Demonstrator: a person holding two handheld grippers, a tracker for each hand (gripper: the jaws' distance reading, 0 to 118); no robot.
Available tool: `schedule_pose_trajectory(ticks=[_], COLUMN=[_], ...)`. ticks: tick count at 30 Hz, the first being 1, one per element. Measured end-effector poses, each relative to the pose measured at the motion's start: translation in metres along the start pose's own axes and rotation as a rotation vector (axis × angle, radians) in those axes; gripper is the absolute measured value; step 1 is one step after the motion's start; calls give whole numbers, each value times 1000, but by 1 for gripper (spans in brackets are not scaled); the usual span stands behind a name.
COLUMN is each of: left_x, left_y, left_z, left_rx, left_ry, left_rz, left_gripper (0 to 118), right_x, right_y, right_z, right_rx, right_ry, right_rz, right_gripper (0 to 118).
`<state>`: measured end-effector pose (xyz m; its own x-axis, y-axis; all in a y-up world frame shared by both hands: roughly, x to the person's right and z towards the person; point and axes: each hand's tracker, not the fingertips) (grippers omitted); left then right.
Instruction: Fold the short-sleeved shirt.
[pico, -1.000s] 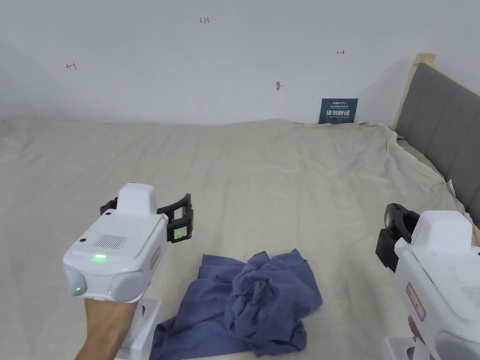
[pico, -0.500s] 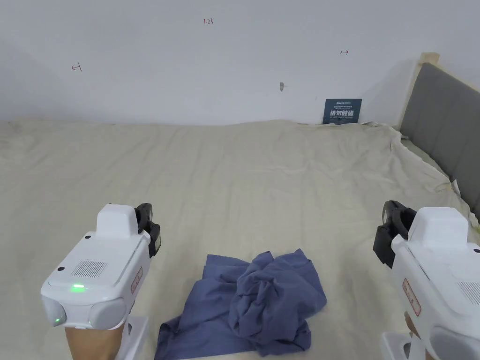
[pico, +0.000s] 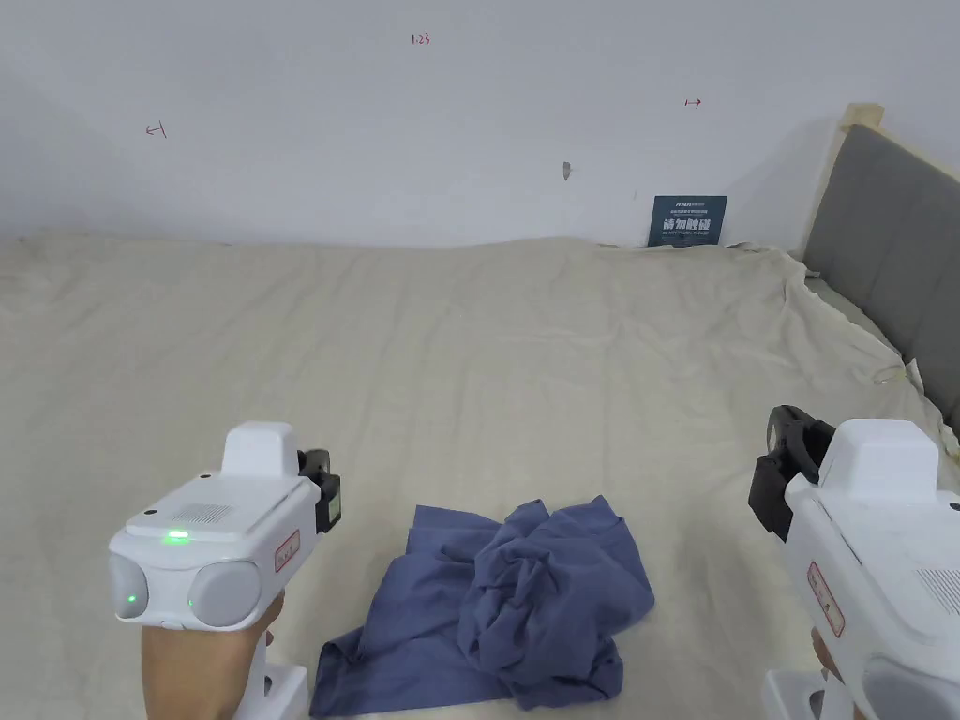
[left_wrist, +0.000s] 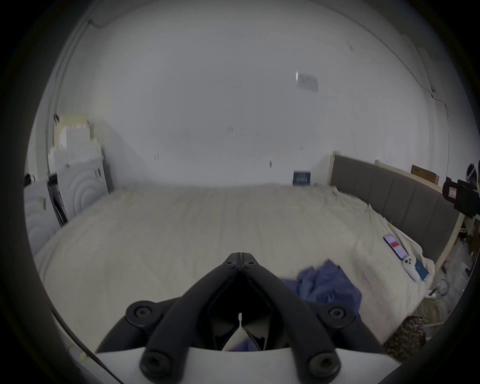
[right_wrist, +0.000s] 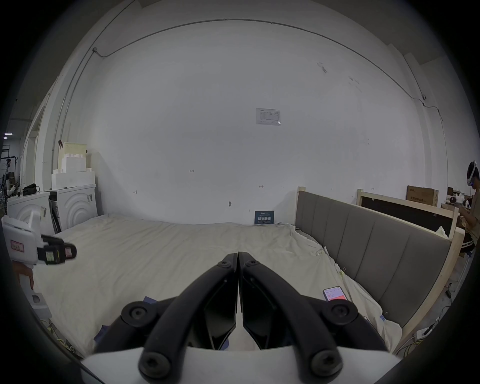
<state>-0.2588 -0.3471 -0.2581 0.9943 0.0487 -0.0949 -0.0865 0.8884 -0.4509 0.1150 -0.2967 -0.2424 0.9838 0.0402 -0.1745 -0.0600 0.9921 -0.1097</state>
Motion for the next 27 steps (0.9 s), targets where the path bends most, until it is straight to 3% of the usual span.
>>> schedule_pose_trajectory(ticks=[11,12,14,17,18,19,23,24,26,27], left_x=[4,4,5,6,7,7,6,7,8,11], left_y=[-84,-91,-103,-116,-120,-124,-136,-138,-143,-145], left_z=[-55,-59,-63,-74,-75,-78,-87,-89,-91,-92], left_rx=[-403,-433,-456,-528,-542,-552,-584,-593,-625,-652], left_ry=[-34,-39,-28,2,10,16,30,35,36,71], left_rz=[36,41,54,70,65,62,79,80,71,34], left_gripper=[0,4,19,72,83,87,87,81,52,47], right_x=[4,5,5,5,5,5,6,6,7,7], right_y=[-13,-14,-18,-23,-24,-26,-29,-29,-30,-31], right_z=[-7,-8,-9,-11,-12,-12,-14,-15,-16,-17], right_rx=[-34,-40,-49,-65,-69,-74,-87,-91,-96,-99], right_ry=[-5,-4,-4,-4,-3,-5,-5,-5,-6,-6], right_rz=[1,-2,-4,-5,-6,-7,-11,-11,-11,-12], right_gripper=[0,0,0,0,0,0,0,0,0,0])
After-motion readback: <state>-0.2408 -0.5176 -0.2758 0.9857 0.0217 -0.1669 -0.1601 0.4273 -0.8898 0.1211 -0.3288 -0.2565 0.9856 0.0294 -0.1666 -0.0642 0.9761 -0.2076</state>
